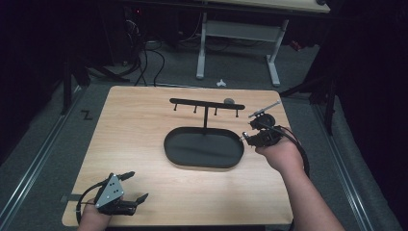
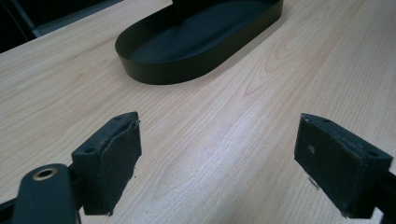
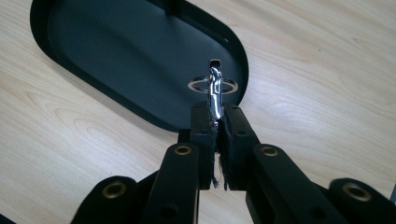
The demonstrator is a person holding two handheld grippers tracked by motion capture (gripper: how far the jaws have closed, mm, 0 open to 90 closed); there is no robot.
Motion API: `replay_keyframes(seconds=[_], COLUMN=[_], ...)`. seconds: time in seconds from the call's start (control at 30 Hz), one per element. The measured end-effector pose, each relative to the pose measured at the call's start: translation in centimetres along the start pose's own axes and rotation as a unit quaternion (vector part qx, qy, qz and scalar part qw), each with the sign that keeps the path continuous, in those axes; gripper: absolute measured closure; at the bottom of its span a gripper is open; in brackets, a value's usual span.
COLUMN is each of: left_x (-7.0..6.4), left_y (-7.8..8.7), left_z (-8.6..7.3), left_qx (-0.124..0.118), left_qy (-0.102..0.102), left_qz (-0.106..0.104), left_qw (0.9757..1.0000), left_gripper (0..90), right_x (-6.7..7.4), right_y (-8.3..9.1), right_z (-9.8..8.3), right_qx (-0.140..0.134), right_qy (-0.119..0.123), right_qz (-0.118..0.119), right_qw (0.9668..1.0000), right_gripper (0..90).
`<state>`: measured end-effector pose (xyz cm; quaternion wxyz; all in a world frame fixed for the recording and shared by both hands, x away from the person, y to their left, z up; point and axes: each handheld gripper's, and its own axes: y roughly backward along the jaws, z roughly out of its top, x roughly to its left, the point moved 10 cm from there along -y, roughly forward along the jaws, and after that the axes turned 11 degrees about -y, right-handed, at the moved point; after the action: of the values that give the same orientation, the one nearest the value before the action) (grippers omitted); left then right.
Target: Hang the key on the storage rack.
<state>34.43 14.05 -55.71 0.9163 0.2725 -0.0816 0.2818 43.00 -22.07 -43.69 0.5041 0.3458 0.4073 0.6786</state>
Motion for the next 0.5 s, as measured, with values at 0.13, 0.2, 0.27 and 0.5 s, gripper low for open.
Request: replay_keyframes(seconds=[0.13, 0.2, 0.27, 0.5], left_x=[0.0, 0.0, 0.0, 0.0], left_y=[0.1, 0.1, 0.1, 0.1], left_z=[0.0, 0.0, 0.0, -0.1], left_qx=[0.000, 0.000, 0.000, 0.000], left_qy=[-0.001, 0.000, 0.000, 0.001], left_qz=[-0.001, -0.001, -0.001, -0.001], left_qw=[1.0000, 1.0000, 1.0000, 1.0000], left_gripper=[15.3, 15.2, 15.2, 15.3], right_x=[0.1, 0.1, 0.0, 0.1], right_y=[0.3, 0.5, 0.6, 1.1], right_z=[0.8, 1.2, 1.7, 2.9], right_qx=[-0.004, -0.006, -0.007, -0.011], right_qy=[-0.003, -0.004, -0.005, -0.009], right_qz=[0.000, 0.001, -0.001, -0.002], right_qw=[1.0000, 1.0000, 1.0000, 0.9999], right_gripper=[85.0, 85.0, 85.0, 85.0])
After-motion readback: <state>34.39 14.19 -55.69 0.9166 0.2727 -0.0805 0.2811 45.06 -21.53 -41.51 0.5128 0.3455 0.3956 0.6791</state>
